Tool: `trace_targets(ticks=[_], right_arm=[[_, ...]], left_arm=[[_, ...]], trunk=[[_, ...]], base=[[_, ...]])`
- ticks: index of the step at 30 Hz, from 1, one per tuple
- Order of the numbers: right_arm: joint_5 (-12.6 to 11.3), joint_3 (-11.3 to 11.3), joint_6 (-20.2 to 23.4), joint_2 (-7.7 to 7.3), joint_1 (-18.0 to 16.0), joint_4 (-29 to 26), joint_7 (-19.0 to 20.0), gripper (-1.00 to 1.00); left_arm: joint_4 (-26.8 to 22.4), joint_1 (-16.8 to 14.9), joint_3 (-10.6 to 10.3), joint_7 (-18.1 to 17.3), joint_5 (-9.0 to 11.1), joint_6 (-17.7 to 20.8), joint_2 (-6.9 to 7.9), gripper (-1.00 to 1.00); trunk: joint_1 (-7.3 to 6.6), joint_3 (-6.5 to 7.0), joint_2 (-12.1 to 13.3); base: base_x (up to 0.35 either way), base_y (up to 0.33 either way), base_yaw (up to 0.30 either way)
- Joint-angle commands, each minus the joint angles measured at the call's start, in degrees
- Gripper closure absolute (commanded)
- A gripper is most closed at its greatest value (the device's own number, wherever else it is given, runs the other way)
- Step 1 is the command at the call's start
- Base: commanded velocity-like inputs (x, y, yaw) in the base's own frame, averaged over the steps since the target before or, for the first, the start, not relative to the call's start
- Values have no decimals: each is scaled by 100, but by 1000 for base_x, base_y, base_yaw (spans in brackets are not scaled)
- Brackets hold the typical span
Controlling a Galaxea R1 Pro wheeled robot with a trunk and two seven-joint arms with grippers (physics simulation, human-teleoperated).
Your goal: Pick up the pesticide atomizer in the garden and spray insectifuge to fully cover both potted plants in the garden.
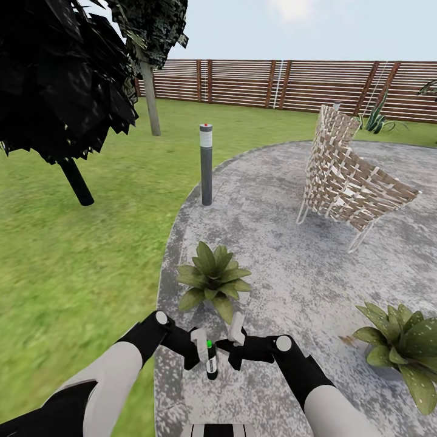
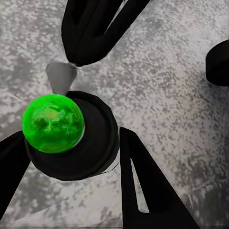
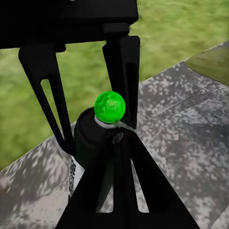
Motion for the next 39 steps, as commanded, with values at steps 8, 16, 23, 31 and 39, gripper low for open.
trace_targets(ticks=[8, 16, 23, 31, 39], right_arm=[[40, -6, -25, -7, -1, -7, 7, 100], [49, -6, -25, -39, -1, -7, 7, -100], [63, -32, -39, -123, 0, 47, -225, -100], [-63, -217, -72, -608, 29, 1772, -2941, -100], [-776, -295, -744, -622, 288, 3257, -6040, -100]], left_arm=[[-41, 65, -6, -15, -178, -118, 723, 100], [-21, 75, -7, -15, -182, -385, 1431, 100], [-7, 75, 17, 28, -162, -421, 1630, 100], [-55, 75, 358, 502, -52, -297, 1633, 100], [-67, 66, 1355, 825, 25, 642, 1519, 100]], trunk=[[-1, -5, -2], [-1, -5, -2], [-1, -5, -2], [-1, -5, -2], [-1, -5, -2]], base=[[0, 0, 0], [0, 0, 0], [0, 0, 0], [0, 0, 0], [0, 0, 0]])
